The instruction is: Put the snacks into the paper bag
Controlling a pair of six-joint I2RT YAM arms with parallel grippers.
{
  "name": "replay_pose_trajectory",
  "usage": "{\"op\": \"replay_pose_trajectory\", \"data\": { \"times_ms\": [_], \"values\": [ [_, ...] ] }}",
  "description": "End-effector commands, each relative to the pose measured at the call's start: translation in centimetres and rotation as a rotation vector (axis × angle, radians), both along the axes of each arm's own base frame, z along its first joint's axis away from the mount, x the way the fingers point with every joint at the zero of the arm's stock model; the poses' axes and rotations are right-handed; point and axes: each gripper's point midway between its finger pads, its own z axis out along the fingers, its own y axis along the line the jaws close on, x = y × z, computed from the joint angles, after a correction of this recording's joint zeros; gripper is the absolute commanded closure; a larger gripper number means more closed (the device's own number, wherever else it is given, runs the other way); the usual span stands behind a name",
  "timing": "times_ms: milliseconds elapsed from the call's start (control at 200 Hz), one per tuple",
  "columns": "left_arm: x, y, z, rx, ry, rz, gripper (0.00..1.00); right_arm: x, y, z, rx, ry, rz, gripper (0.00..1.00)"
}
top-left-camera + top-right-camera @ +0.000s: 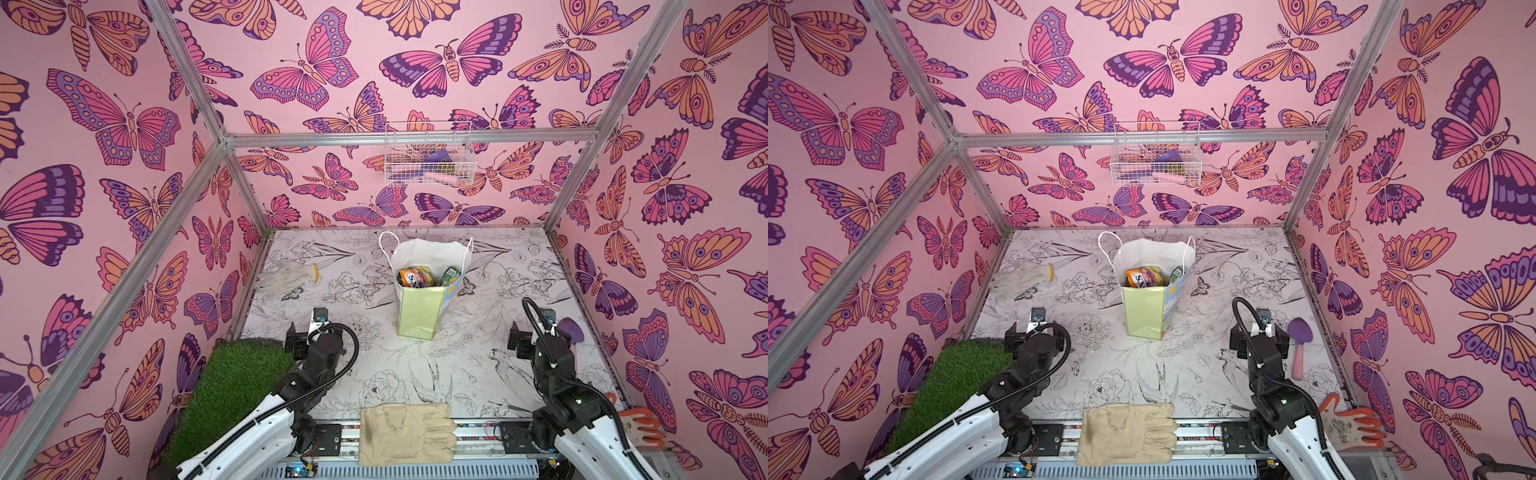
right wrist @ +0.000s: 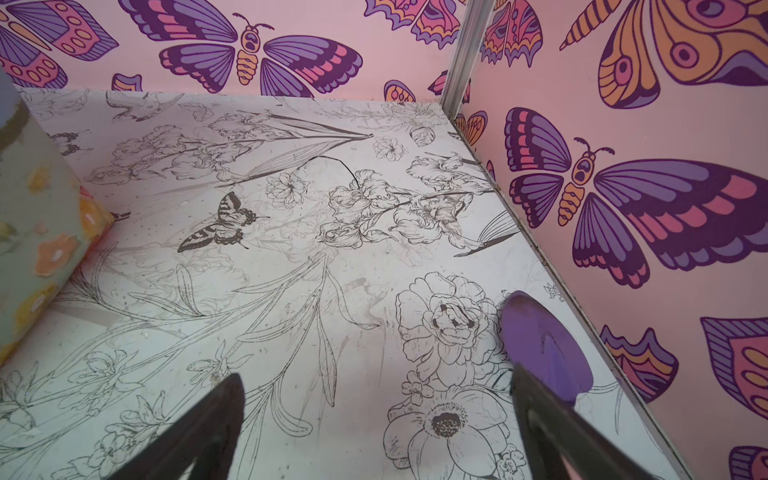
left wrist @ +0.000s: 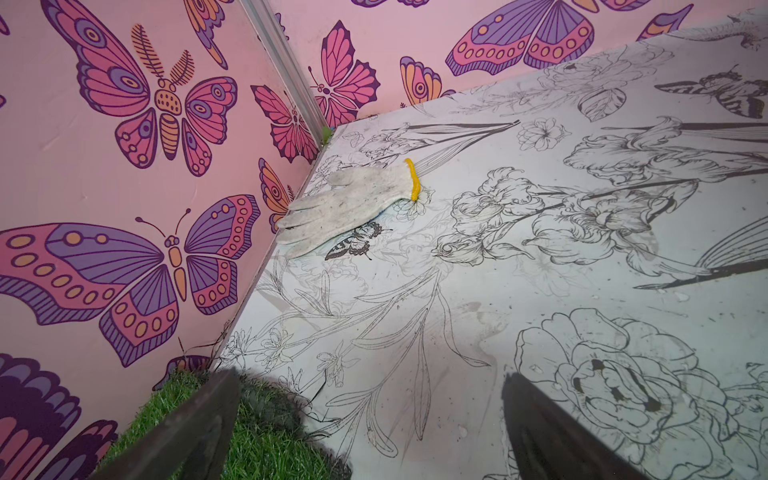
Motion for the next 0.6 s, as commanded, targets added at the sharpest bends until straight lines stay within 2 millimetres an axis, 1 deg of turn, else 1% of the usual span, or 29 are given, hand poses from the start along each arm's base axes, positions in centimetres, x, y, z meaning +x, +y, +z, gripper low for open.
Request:
{"op": "replay_pose_trajectory", "data": {
  "times_ms": [0, 55, 145, 255, 591],
  "values": [
    [-0.46, 0.87, -0.8, 0.001, -0.006, 0.049, 0.0, -0.19, -0.18, -0.18, 0.007, -0.013, -0.008, 0.01],
    [-0.67, 1.07, -1.29, 0.005, -0.001, 0.061, 0.0, -0.18, -0.29, -0.42, 0.014, -0.031, -0.016, 0.01],
    [-0.8, 1.17, -1.16, 0.015, -0.007, 0.069, 0.01, -0.23, -0.51, -0.83, 0.02, -0.046, -0.03, 0.01],
    [-0.96, 1.28, -1.1, 0.008, -0.015, 0.068, 0.01, -0.31, -0.84, -0.75, 0.018, -0.05, -0.05, 0.01],
    [-1.08, 1.14, -0.91, -0.012, -0.037, 0.048, 0.01, -0.04, -0.85, -0.37, 0.003, -0.078, -0.047, 0.01]
  ]
}}
